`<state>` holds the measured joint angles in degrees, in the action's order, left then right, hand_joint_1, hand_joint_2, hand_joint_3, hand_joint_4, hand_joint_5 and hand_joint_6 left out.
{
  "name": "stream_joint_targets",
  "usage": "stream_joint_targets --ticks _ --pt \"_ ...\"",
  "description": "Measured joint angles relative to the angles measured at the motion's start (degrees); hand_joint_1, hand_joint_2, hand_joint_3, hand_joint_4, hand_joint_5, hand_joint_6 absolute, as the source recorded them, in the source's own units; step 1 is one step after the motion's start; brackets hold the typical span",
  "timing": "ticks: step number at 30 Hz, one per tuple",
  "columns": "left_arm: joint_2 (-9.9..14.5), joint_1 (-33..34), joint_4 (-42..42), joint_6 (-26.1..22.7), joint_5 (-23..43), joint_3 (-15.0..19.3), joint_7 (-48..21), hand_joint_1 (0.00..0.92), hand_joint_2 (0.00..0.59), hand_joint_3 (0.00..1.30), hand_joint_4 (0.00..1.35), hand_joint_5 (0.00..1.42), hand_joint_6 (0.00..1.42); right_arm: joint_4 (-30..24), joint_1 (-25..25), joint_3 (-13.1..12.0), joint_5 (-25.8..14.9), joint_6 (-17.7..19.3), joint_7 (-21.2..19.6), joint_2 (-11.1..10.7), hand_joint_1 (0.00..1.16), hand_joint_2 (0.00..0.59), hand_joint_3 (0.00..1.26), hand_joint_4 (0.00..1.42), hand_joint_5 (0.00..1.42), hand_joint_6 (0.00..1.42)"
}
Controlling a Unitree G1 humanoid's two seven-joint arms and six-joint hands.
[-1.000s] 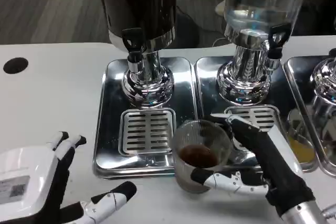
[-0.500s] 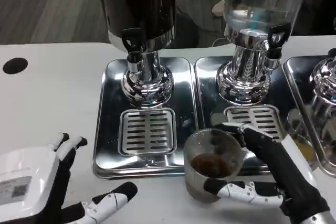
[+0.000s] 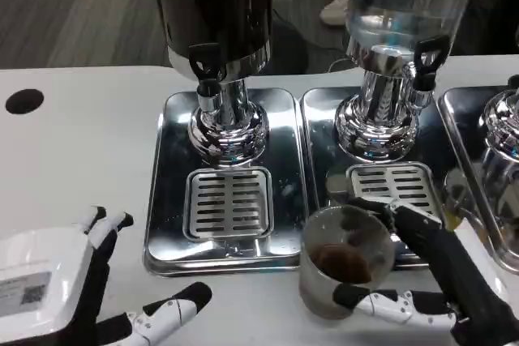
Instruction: Grasp the cup under the faucet to collect the drink, then remove the cup.
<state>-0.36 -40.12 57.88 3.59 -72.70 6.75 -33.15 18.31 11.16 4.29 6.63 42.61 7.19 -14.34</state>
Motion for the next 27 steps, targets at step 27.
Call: stream_joint_targets --ticks 27 --pt "-2.0 1.6 0.2 -0.6 -6.5 -4.3 -0.7 0.0 0.123 0.2 0.05 0.22 0.49 18.5 -1.9 -5.0 -2.6 16.5 3.6 -2.5 0.68 0.071 0.46 0.46 0.5 0.26"
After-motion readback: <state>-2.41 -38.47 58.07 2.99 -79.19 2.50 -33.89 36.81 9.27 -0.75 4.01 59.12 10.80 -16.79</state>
